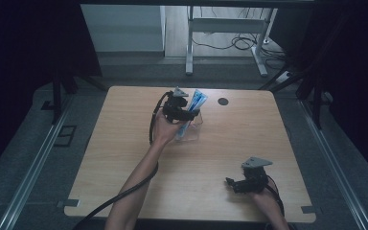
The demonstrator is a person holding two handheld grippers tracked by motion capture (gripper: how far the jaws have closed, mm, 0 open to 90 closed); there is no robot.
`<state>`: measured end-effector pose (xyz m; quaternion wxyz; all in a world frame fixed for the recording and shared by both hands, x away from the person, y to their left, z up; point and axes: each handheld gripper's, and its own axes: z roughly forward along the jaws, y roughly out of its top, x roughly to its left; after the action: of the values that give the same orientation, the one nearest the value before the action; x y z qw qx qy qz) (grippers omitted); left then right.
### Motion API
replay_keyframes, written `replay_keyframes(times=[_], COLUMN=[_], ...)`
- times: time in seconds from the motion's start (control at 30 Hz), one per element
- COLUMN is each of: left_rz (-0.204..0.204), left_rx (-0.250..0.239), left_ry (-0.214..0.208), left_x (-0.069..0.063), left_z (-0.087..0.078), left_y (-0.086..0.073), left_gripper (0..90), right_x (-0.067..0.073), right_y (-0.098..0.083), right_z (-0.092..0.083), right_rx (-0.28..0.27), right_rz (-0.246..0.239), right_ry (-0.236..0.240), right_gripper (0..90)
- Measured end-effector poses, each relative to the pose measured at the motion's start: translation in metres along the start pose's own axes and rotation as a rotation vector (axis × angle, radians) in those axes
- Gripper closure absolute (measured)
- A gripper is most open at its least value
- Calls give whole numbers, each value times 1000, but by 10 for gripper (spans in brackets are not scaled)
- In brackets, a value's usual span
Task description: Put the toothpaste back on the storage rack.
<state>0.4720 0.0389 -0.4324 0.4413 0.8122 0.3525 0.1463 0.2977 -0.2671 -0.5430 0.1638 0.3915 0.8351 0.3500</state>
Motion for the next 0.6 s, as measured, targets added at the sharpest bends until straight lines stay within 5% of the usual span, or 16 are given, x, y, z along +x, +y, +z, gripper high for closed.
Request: replay_keyframes(times=[0.4, 0.6], left_rz=[-6, 0], left_rx=[32, 37], left_ry=[-36, -49], left_x=[-1, -4], left_z=[-7, -12], left_y=[-3, -4], left_gripper=[147, 133], right_x=[0, 0], right_y=[0, 0], right_z=[0, 0], right_rx=[0, 0], right_rz=[0, 0], right_ry=[0, 0], right_gripper=[61, 61])
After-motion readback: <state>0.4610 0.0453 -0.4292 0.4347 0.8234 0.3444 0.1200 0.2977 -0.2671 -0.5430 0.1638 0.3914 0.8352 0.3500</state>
